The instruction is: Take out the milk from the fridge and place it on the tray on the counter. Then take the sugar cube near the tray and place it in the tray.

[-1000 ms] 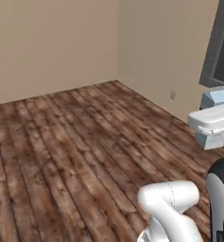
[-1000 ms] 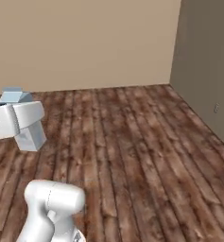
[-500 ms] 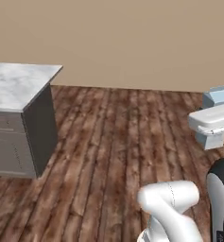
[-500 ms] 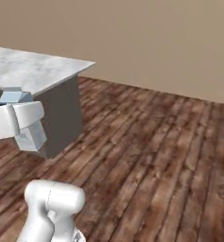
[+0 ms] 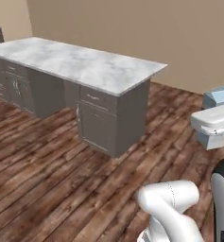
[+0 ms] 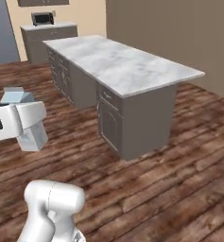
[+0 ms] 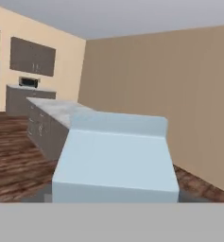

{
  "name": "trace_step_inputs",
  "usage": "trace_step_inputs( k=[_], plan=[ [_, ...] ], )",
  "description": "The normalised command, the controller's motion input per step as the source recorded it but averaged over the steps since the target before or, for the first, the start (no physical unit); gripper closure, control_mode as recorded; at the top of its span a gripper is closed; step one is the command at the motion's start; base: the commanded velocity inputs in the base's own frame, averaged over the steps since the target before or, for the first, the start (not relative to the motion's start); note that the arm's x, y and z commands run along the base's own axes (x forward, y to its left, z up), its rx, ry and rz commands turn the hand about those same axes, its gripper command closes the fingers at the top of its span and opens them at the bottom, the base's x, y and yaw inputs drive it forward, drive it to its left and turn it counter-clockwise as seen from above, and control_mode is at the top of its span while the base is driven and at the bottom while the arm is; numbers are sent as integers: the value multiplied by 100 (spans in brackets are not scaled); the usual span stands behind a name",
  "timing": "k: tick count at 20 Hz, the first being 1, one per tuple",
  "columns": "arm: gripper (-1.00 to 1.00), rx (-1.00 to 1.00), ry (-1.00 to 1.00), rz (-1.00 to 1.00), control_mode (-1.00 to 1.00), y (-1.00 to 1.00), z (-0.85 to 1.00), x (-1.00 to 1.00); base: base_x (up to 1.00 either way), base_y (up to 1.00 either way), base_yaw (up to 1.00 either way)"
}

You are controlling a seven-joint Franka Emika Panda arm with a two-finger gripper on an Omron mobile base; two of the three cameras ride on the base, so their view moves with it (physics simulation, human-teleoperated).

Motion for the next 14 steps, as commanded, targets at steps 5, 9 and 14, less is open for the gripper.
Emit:
trace_step_inputs(
  k=[5, 9, 14],
  plan=[
    [100, 0, 0, 0, 100, 0, 0, 0, 38, 3, 76],
    [100, 0, 0, 0, 100, 0, 0, 0, 46, -7, 75],
    [100, 0, 0, 0, 100, 0, 0, 0, 41, -37, 68]
  ],
)
